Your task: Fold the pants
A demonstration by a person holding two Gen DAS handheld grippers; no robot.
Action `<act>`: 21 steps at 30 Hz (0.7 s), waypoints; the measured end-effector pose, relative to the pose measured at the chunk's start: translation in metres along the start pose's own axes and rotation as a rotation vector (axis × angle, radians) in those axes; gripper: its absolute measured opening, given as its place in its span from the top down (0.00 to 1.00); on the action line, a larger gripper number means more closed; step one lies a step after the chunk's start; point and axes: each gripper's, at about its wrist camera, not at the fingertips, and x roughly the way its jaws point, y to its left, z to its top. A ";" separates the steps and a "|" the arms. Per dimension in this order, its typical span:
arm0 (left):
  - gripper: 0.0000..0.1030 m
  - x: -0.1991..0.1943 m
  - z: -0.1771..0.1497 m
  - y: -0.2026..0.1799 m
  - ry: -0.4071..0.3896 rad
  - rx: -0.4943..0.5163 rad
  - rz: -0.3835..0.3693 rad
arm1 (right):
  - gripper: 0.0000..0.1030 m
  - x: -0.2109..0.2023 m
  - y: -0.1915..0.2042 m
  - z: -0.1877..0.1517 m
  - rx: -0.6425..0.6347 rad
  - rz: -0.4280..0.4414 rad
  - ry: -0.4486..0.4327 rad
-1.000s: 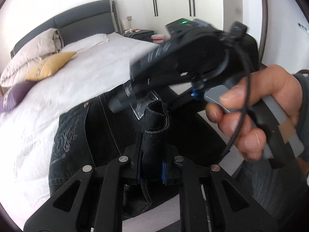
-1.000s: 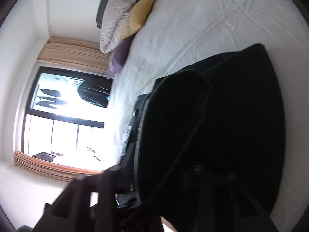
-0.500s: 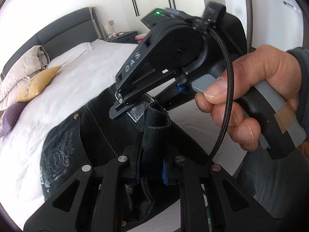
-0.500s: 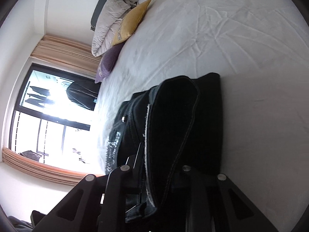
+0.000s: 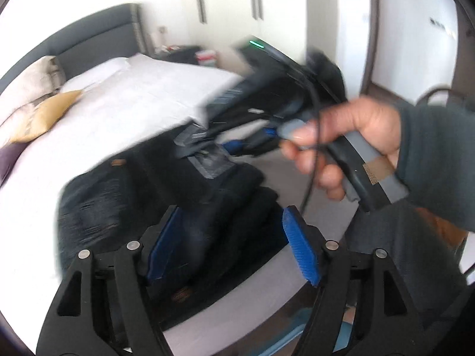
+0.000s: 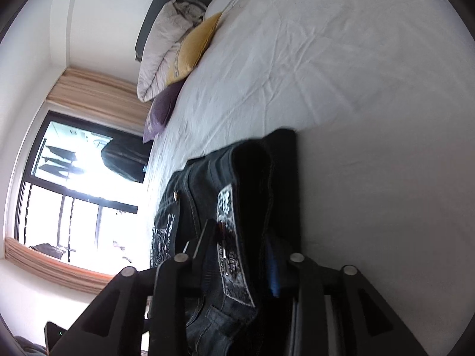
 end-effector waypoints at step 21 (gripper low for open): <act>0.31 0.013 -0.063 0.131 0.039 -0.307 0.083 | 1.00 -0.014 -0.020 -0.089 0.090 0.152 -0.007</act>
